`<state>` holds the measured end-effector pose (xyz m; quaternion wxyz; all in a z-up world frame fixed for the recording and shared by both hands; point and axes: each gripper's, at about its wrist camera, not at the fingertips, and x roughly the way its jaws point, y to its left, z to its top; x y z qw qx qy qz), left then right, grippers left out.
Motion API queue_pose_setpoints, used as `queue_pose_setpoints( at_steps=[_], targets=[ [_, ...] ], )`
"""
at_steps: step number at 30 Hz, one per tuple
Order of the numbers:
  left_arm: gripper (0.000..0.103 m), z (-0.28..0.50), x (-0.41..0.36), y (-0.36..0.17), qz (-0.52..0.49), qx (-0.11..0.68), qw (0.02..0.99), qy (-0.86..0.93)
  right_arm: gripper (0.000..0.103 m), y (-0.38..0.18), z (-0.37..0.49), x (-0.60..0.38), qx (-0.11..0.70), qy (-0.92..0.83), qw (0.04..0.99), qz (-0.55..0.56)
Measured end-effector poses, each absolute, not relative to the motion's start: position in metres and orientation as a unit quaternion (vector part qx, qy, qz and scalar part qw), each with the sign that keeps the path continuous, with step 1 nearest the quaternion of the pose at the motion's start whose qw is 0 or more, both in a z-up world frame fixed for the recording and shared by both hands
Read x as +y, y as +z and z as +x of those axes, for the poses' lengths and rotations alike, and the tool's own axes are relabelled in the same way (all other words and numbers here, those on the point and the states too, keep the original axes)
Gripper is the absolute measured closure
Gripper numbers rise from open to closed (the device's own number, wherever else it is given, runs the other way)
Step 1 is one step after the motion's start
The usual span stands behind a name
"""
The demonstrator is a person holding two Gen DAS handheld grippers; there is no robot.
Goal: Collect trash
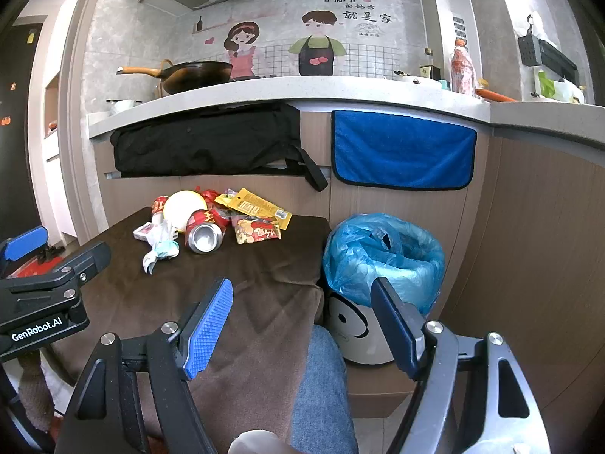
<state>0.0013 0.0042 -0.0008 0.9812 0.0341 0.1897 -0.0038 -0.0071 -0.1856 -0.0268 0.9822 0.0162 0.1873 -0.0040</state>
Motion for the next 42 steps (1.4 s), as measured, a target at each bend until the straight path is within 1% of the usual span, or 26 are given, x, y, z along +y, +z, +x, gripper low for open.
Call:
queue_pose_setpoints(
  at_steps=[15, 42],
  targets=[
    [0.001, 0.0014, 0.0042, -0.0008, 0.033, 0.190, 0.981, -0.004, 0.030, -0.0238, -0.0127, -0.1893, 0.172, -0.012, 0.985, 0.023],
    [0.001, 0.0016, 0.0047, -0.0007, 0.032, 0.191, 0.981, -0.004, 0.030, -0.0226, -0.0120, -0.1907, 0.172, -0.011, 0.985, 0.023]
  ],
)
